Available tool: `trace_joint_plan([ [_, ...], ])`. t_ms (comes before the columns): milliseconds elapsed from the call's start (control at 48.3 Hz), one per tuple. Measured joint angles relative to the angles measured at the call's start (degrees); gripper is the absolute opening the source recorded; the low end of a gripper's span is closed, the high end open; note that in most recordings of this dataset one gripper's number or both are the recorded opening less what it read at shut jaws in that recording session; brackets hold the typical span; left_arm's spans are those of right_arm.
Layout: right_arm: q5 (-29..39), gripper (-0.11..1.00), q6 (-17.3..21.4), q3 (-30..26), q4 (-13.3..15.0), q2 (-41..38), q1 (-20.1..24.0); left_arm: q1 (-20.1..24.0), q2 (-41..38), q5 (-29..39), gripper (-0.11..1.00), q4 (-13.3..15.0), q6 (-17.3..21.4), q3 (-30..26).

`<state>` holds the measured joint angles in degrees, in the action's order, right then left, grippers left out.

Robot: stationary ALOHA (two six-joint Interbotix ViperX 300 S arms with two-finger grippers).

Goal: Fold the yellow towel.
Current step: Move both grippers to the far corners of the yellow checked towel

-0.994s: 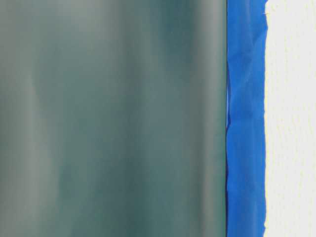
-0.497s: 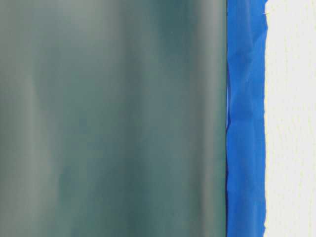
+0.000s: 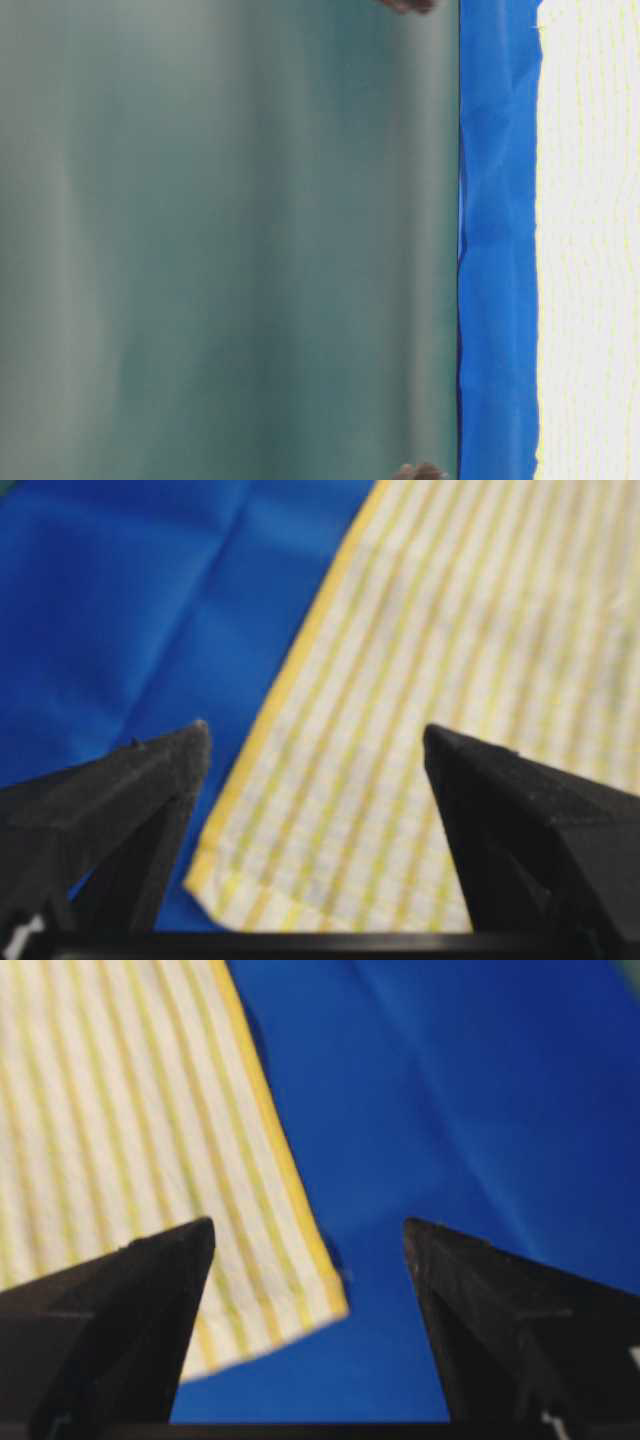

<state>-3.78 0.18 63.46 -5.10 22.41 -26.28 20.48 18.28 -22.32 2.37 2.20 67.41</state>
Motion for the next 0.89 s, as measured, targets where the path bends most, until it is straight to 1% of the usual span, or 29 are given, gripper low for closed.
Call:
trace_joint_plan([
  [62,-0.8,0.69,0.0,-0.1,0.0,-3.1,-0.5,0.9,-2.7,-1.4,0.74,0.0,0.0,-0.2],
  [124,-2.0,0.67,0.0,-0.3,-0.1,-5.9,-0.9,1.8,-6.1,-2.8,0.74,0.0,0.0,-0.5],
  [311,-4.7,0.67,0.0,-1.0,-0.1,-12.7,-2.2,3.7,-13.4,-4.1,0.74,0.0,0.1,-2.1],
  [456,-5.3,0.67,0.0,-2.1,-0.1,-16.3,-2.2,4.7,-17.3,-4.7,0.74,0.0,0.1,-2.7],
  [601,-5.4,0.64,0.0,-3.2,-0.2,-18.5,-2.4,5.5,-19.4,-5.1,0.7,0.1,0.1,-2.8],
  [642,-5.5,0.61,0.0,-3.3,-0.2,-18.9,-2.4,5.9,-19.8,-5.2,0.66,0.1,0.1,-2.8],
  [684,-5.5,0.56,0.0,-3.5,-0.2,-19.3,-2.4,6.0,-20.2,-5.2,0.58,0.2,0.1,-2.8],
  [725,-5.5,0.45,0.0,-3.6,-0.2,-19.8,-2.4,6.1,-20.6,-5.2,0.48,0.2,0.1,-2.8],
  [829,-5.6,0.15,0.0,-3.7,-0.2,-20.2,-2.3,6.1,-20.8,-5.1,0.19,0.2,0.0,-2.8],
  [870,-5.6,0.06,0.1,-3.8,-0.2,-20.1,-2.3,6.1,-20.7,-4.9,0.09,0.2,0.1,-2.8],
  [891,-5.6,0.05,0.1,-3.8,-0.2,-20.2,-2.3,6.1,-20.8,-4.9,0.04,0.1,0.0,-2.8],
])
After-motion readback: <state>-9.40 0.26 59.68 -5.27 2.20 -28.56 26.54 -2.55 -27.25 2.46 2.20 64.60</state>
